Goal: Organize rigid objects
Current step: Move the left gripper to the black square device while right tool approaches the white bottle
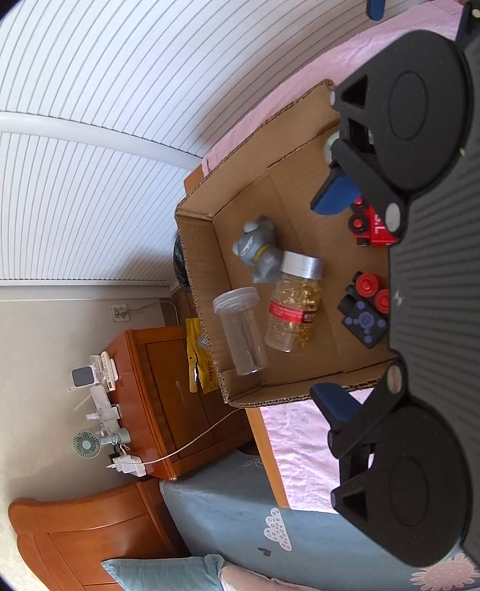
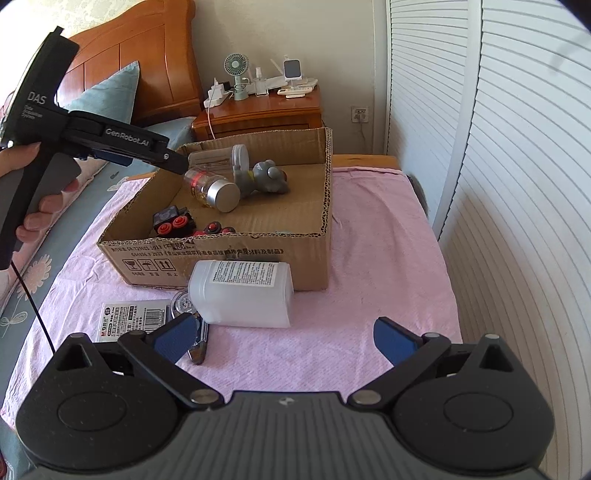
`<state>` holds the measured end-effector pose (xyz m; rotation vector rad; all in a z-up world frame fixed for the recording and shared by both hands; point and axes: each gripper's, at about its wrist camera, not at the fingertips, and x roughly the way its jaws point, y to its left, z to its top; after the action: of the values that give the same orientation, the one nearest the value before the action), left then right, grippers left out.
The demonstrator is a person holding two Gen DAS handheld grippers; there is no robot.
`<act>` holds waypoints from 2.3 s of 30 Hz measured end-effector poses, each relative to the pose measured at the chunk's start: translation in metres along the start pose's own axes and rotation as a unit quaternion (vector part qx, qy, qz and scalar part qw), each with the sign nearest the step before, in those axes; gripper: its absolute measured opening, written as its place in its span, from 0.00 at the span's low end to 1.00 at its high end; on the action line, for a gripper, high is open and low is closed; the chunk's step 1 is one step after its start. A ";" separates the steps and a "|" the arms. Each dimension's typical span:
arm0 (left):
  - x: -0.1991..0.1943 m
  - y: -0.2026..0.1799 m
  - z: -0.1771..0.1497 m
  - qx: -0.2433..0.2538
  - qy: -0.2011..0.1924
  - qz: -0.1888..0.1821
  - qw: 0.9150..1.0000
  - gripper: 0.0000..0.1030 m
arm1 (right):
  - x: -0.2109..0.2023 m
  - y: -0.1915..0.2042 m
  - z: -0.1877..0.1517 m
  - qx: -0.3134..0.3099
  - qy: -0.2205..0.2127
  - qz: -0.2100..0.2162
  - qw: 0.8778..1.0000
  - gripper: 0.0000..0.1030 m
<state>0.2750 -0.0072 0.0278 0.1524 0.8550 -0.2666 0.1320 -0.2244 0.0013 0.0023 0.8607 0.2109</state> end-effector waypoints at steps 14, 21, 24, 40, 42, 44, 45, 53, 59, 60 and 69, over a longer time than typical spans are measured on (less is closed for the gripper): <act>-0.065 -0.014 -0.077 -0.006 0.003 0.007 1.000 0.98 | -0.014 0.008 -0.012 0.005 -0.012 0.013 1.000 1.00; -0.044 -0.025 -0.126 -0.027 0.048 0.014 0.998 0.98 | -0.017 0.009 -0.019 0.008 -0.013 0.018 1.000 1.00; -0.034 -0.024 -0.138 -0.068 0.070 0.003 0.995 0.98 | -0.017 0.007 -0.021 0.011 -0.011 0.019 1.000 1.00; -0.010 -0.027 -0.181 -0.146 0.044 0.058 0.987 0.98 | -0.009 -0.002 -0.028 0.022 -0.016 0.030 0.999 1.00; -0.007 -0.025 -0.185 -0.152 0.036 0.068 0.985 0.99 | -0.007 -0.002 -0.029 0.022 -0.016 0.031 0.999 1.00; -0.005 -0.027 -0.186 -0.137 0.034 0.083 0.986 1.00 | -0.006 -0.002 -0.029 0.019 -0.017 0.028 0.999 1.00; -0.006 -0.025 -0.188 -0.139 0.032 0.081 0.986 1.00 | -0.005 -0.001 -0.030 0.016 -0.018 0.024 0.999 1.00; -0.012 -0.012 -0.197 -0.138 0.027 0.083 0.987 1.00 | 0.009 0.016 -0.023 -0.017 -0.038 0.000 0.999 1.00; -0.014 -0.012 -0.200 -0.135 0.018 0.082 0.987 1.00 | 0.032 0.048 -0.008 -0.071 -0.085 -0.017 0.994 1.00; -0.014 -0.012 -0.200 -0.133 0.017 0.081 0.988 1.00 | 0.036 0.054 -0.006 -0.078 -0.089 -0.020 0.993 1.00; -0.015 -0.012 -0.203 -0.125 0.009 0.076 0.989 1.00 | 0.078 0.062 -0.001 -0.087 -0.073 -0.078 0.990 1.00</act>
<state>0.1151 0.0329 -0.0923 -0.0155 0.8825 -0.0145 0.1689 -0.1489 -0.0531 -0.2090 0.6903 0.1370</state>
